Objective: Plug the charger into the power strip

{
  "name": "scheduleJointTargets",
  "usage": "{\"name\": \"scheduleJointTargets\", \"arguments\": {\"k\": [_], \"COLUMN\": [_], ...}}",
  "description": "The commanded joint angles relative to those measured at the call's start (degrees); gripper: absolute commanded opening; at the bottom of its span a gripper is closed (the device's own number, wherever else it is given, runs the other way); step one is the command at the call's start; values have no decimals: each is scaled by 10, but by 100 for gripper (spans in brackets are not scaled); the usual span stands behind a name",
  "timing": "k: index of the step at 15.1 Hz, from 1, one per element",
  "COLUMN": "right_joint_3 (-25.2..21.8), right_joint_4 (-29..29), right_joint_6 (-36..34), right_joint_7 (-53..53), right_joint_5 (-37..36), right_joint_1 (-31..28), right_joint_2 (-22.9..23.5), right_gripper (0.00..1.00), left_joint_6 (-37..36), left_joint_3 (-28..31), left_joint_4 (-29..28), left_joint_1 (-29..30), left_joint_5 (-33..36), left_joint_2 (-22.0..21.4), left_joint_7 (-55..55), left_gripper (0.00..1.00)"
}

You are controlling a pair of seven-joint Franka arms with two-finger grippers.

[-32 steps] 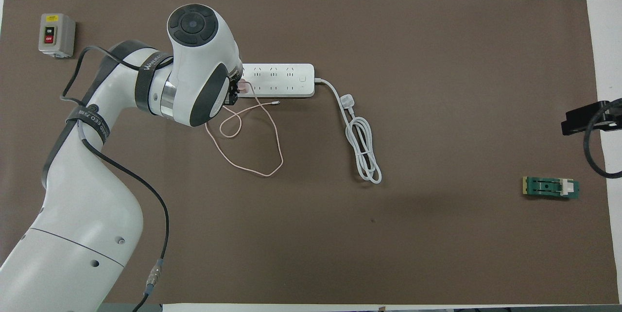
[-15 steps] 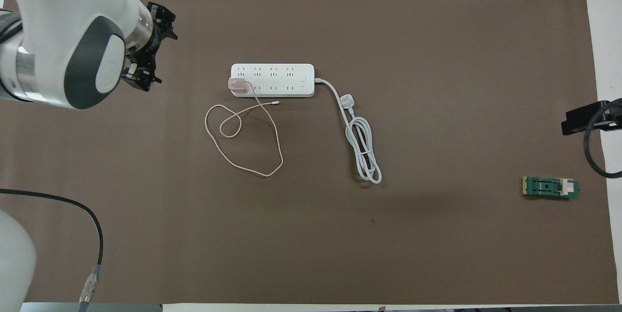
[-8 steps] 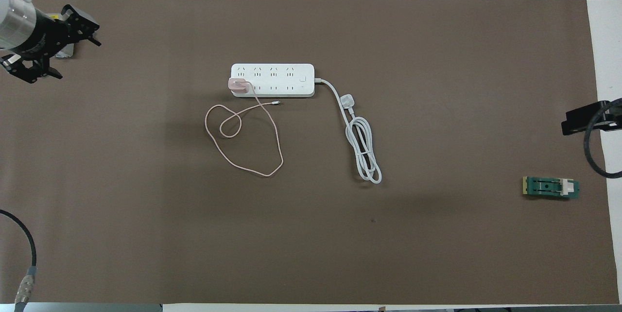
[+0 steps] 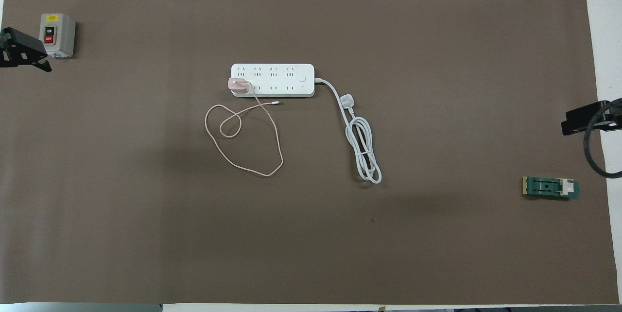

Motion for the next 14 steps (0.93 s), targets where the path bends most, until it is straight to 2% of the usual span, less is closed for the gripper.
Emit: {"name": "scheduleJointTargets", "arguments": {"k": [1,7,10,14], "right_joint_3": [8,6,6,6], "right_joint_4": [-6,-6,-6,-6], "right_joint_6": [-6,-6,-6,-5], "right_joint_7": [7,8,6,5], "right_joint_5": [-3,-3,-3,-3], "right_joint_1": [-10,-13,-13,-13], "right_joint_2": [-9,-9,-9,-9], "right_gripper": [100,100,100,100], "left_joint_6": [-26,-26,-25,-32], "left_joint_3": [-8,-38,-51,-60], "left_joint_4": [-2,-39,-88,-103], "left_joint_1": [6,7,7,6], "left_joint_5": [-1,2,0,-3], "left_joint_2": [-20,-44,-85,-111], "left_joint_7": [9,41,43,45], "left_gripper": [100,100,100,100]}}
